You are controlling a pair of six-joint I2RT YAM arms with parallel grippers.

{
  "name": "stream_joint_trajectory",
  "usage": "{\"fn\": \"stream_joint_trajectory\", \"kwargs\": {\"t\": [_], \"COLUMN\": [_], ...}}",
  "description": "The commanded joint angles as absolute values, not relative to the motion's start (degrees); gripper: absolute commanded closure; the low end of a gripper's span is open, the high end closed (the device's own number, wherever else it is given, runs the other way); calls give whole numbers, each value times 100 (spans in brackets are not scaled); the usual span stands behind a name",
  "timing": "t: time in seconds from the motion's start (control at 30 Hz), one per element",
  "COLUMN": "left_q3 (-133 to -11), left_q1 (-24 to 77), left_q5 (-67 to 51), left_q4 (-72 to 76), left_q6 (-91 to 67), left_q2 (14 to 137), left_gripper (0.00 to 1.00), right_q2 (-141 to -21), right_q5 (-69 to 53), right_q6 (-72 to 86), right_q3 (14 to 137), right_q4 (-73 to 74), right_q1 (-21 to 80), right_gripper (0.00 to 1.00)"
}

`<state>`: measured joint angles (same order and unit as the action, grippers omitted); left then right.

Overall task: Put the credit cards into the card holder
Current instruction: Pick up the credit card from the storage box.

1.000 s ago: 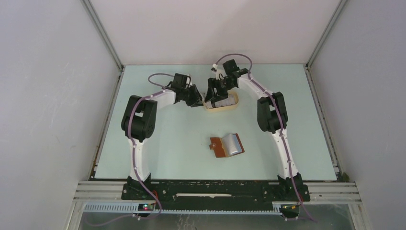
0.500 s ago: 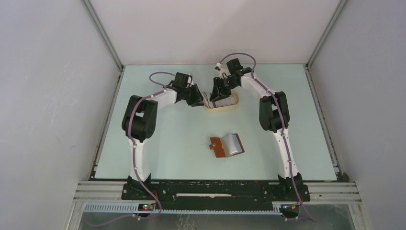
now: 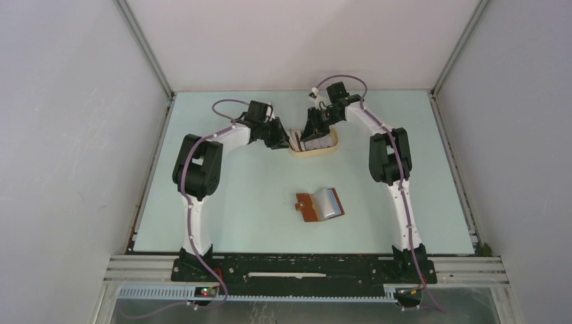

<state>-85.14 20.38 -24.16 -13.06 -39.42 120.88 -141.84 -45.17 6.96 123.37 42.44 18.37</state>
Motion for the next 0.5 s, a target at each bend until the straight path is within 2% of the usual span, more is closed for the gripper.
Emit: {"fn": "stream_joint_trajectory", "kwargs": {"t": [0.0, 0.27, 0.47], "left_q3": [-8851, -8855, -8848], "left_q1": [2065, 2065, 2081], "left_q5": [-2387, -2396, -2417], "left_q4": [-1344, -1354, -1350], "left_q6": [-3779, -3779, -3785], "left_q2": [12143, 12149, 12156], "left_gripper": [69, 69, 69], "right_q2": [-13874, -13860, -13949], "right_q5": [-4488, -4687, -5202], "right_q6": [622, 595, 677], "right_q3": [12166, 12011, 11962], "right_q4": [4277, 4269, 4178], "right_q1": [1684, 1496, 1415], "right_gripper": [72, 67, 53]}}
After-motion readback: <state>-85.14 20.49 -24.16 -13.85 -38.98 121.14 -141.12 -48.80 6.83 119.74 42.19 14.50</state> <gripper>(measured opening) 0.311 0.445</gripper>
